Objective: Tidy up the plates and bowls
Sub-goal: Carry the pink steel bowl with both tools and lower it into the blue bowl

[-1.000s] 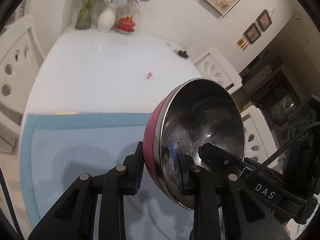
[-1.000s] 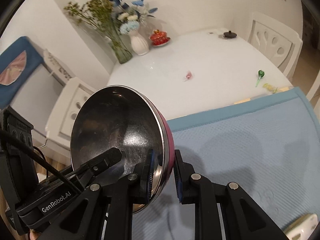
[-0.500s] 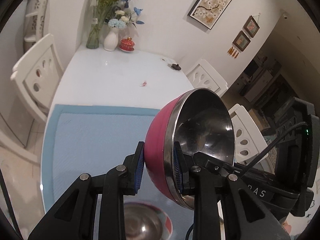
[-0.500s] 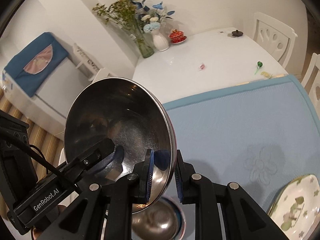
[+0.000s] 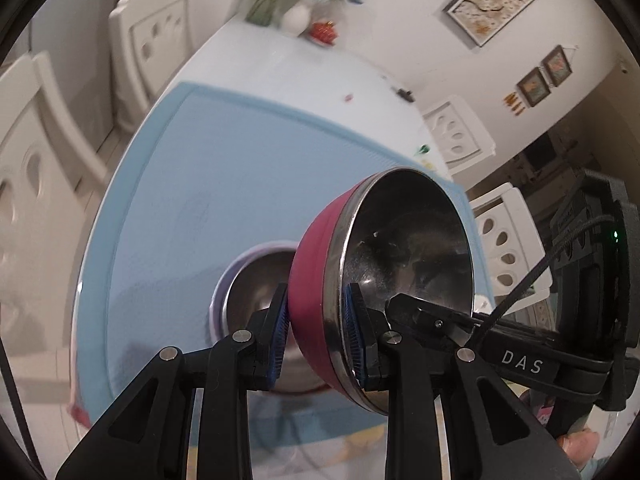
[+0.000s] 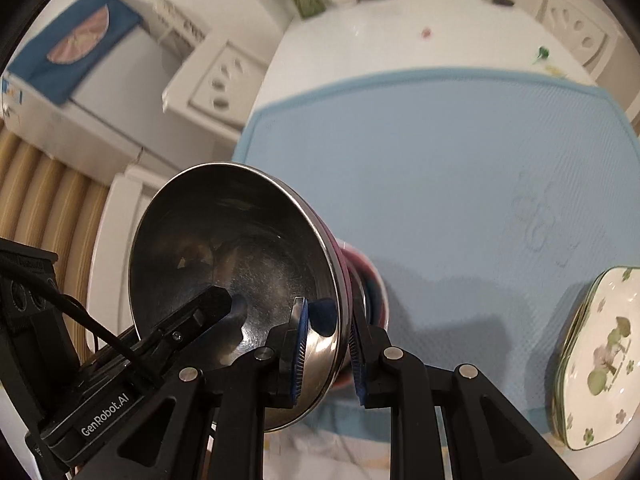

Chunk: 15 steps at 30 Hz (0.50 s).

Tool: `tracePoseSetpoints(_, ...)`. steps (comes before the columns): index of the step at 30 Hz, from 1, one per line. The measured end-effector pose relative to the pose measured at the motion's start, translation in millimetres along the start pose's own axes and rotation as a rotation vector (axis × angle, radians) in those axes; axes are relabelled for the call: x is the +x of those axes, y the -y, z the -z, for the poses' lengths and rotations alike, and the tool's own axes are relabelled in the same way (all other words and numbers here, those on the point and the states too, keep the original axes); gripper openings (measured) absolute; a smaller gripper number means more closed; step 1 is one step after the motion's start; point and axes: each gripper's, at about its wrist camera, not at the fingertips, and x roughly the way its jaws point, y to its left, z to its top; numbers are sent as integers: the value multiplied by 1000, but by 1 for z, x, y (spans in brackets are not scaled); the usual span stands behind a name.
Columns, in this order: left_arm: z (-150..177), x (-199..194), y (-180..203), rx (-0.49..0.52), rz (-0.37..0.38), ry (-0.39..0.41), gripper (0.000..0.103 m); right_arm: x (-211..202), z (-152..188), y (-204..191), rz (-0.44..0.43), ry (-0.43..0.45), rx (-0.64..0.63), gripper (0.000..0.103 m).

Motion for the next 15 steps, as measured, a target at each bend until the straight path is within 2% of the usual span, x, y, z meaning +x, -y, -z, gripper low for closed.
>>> tracePoseSetpoints(6,20,8,-14,-42,-27,-31,23,23,4,0,29,-75,-25,19)
tracePoseSetpoints(15,30,13,-12,3,-87,-42,23,39,7,4,49,-117,-22,19)
